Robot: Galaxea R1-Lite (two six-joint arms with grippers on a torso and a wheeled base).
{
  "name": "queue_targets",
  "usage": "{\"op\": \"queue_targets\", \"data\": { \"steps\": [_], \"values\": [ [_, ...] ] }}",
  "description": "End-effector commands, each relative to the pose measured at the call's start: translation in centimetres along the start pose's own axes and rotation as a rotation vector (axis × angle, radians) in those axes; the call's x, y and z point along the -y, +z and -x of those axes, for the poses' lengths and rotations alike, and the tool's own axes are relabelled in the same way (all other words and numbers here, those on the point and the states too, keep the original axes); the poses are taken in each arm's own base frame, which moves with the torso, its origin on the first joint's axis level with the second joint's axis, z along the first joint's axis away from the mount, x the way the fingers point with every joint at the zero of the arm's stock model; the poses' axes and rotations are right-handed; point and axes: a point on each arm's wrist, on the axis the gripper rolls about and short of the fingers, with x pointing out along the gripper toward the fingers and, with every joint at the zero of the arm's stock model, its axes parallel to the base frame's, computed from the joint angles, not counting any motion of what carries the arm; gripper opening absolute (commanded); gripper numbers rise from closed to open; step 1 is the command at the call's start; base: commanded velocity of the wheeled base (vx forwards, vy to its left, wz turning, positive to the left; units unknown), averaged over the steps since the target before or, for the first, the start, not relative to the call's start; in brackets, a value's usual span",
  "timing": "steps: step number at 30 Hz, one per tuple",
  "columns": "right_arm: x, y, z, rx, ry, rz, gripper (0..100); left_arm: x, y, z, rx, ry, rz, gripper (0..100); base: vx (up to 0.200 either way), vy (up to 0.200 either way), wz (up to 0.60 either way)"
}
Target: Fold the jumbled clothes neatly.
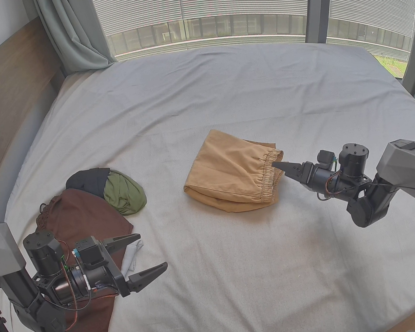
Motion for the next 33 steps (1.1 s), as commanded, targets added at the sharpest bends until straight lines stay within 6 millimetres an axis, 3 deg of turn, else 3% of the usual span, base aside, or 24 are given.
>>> {"op": "queue_targets", "data": {
  "steps": [1,6,10,20,33],
  "values": [
    [-2.9,3.2,1.7,0.059,0.024,0.065,100,0.1,0.4,0.1,0.011,0.001,-0.008,100,0.000,0.000,0.00],
    [-4.4,3.3,1.2,0.058,0.058,0.080,100,0.0,0.4,0.1,0.013,0.003,-0.011,100,0.000,0.000,0.00],
    [-5.2,2.0,-0.4,0.027,0.096,0.081,100,0.0,0.4,0.1,0.014,0.005,-0.010,100,0.000,0.000,0.00],
    [-2.4,-0.2,-3.2,-0.018,0.082,0.051,100,-0.1,0.4,0.1,0.013,0.006,-0.007,100,0.000,0.000,0.00],
    [0.1,-2.3,-4.2,-0.052,0.052,0.023,100,-0.1,0.3,0.1,0.010,0.005,-0.005,100,0.000,0.000,0.00]
  ]
}}
